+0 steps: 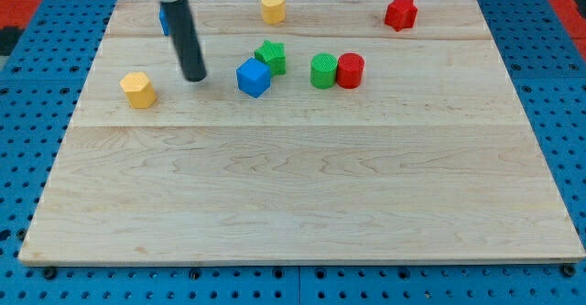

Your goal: Push the green star to the center right

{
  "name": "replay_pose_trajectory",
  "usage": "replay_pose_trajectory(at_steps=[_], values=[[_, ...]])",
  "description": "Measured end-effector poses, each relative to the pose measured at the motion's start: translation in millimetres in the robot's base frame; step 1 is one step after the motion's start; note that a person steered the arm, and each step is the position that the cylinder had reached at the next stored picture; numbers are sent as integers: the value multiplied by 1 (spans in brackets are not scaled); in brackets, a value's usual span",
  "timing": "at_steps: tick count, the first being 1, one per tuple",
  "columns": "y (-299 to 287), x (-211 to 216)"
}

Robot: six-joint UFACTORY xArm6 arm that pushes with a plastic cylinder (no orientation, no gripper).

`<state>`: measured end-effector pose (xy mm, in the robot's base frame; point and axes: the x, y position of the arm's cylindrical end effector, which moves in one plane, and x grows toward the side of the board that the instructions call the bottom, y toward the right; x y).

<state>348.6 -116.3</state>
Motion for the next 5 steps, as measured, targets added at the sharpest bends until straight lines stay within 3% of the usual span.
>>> replay_pose_trajectory(at_steps=[1, 3, 5], values=[[60, -8], [100, -35], [93, -62]])
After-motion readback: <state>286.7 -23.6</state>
